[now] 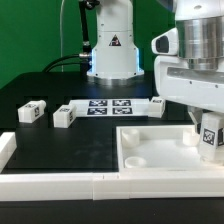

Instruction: Assemble one leg

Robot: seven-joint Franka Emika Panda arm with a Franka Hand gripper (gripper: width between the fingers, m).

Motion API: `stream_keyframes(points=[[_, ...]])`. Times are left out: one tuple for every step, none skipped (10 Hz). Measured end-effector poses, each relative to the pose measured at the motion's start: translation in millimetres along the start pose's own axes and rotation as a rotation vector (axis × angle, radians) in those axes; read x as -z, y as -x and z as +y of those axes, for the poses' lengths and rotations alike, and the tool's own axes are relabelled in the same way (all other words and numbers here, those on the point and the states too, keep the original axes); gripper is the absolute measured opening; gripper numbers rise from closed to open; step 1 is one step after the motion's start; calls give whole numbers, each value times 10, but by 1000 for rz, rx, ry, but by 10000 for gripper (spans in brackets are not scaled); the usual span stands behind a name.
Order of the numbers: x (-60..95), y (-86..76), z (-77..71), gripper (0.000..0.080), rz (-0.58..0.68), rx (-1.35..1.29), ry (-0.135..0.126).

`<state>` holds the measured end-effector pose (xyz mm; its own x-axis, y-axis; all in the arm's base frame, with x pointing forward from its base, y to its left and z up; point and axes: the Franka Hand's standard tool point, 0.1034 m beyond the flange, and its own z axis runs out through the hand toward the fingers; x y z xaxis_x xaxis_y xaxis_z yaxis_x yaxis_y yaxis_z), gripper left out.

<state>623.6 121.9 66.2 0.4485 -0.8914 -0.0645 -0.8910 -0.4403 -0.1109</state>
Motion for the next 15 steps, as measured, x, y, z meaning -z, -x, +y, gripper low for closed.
stream_keyframes(points=[[-3, 7, -9, 290, -7, -128, 4], [-7, -2, -13, 290, -15, -197, 0], [-7, 2, -15, 296, -17, -171, -1], [-8, 5, -15, 296, -17, -137, -2], [-11, 24, -20, 475, -17, -125, -3], [-25, 82, -33, 607, -13, -67, -9], [-29, 110, -38, 607, 2, 140, -1], [-38, 141, -40, 641, 8, 301, 7], [-64, 127, -13, 647, 3, 513, 21], [-74, 97, -4, 647, 4, 602, 23], [-72, 58, 2, 649, 6, 746, 24], [-73, 45, 8, 649, 5, 840, 26], [-64, 50, -2, 649, 1, 900, 28], [-56, 40, -5, 649, 5, 1026, 38], [-51, 25, -3, 649, 9, 1128, 46]])
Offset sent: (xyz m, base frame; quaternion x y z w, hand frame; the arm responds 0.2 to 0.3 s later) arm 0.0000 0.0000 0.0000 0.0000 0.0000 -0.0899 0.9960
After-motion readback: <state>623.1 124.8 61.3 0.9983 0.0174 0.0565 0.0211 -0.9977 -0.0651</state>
